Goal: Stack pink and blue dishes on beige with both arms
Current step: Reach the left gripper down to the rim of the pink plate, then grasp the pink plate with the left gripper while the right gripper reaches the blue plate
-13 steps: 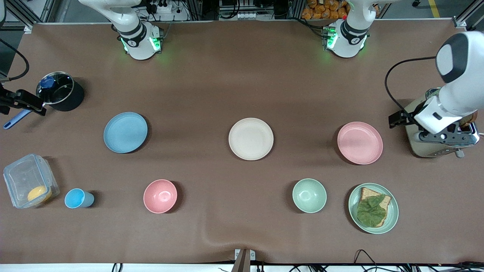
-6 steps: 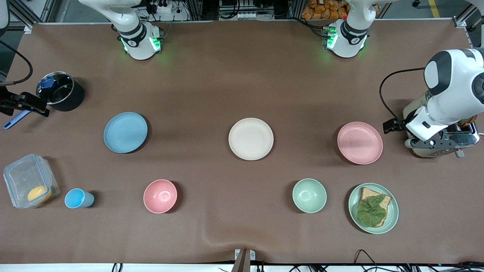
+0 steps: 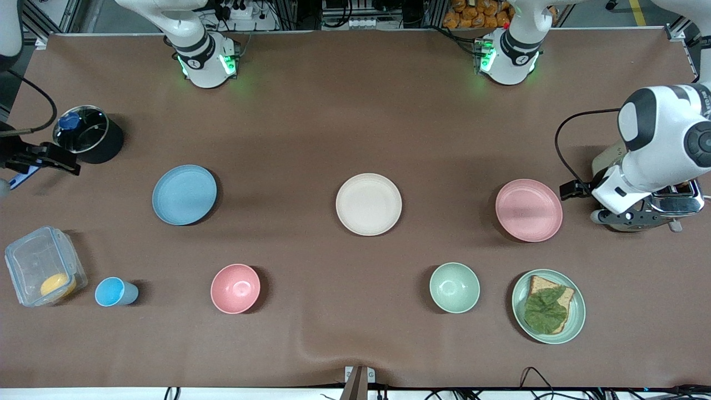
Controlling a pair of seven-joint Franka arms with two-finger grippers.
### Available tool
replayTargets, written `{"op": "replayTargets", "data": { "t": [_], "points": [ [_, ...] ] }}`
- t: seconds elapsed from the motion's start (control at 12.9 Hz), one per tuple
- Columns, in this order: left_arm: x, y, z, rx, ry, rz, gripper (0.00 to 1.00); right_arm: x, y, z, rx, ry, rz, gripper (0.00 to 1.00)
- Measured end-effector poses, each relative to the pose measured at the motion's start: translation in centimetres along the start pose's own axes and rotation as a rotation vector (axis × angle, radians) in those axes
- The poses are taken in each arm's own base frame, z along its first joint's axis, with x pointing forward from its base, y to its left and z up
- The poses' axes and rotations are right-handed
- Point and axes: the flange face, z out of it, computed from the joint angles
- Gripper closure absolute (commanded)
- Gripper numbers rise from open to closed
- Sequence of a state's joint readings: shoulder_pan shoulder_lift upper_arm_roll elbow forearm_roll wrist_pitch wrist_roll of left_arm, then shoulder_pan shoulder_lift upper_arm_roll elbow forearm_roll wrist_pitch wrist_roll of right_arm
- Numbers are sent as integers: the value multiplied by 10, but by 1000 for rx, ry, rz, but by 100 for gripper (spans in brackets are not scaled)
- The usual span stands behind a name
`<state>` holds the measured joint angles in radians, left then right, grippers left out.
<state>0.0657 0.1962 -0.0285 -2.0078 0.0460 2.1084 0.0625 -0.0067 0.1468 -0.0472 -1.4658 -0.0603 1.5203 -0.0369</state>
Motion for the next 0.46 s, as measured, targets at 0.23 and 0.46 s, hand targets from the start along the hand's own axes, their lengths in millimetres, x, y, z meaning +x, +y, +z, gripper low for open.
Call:
{"op": "replayTargets", "data": {
  "t": [0.23,0.46],
  "points": [
    [8,-10,38,11,-18,-2,0,10,-5,50,13,-41,-15,0],
    [12,-23,73,4,-39,-20,0,16,-11,110,33,-49,-18,0]
  ]
}}
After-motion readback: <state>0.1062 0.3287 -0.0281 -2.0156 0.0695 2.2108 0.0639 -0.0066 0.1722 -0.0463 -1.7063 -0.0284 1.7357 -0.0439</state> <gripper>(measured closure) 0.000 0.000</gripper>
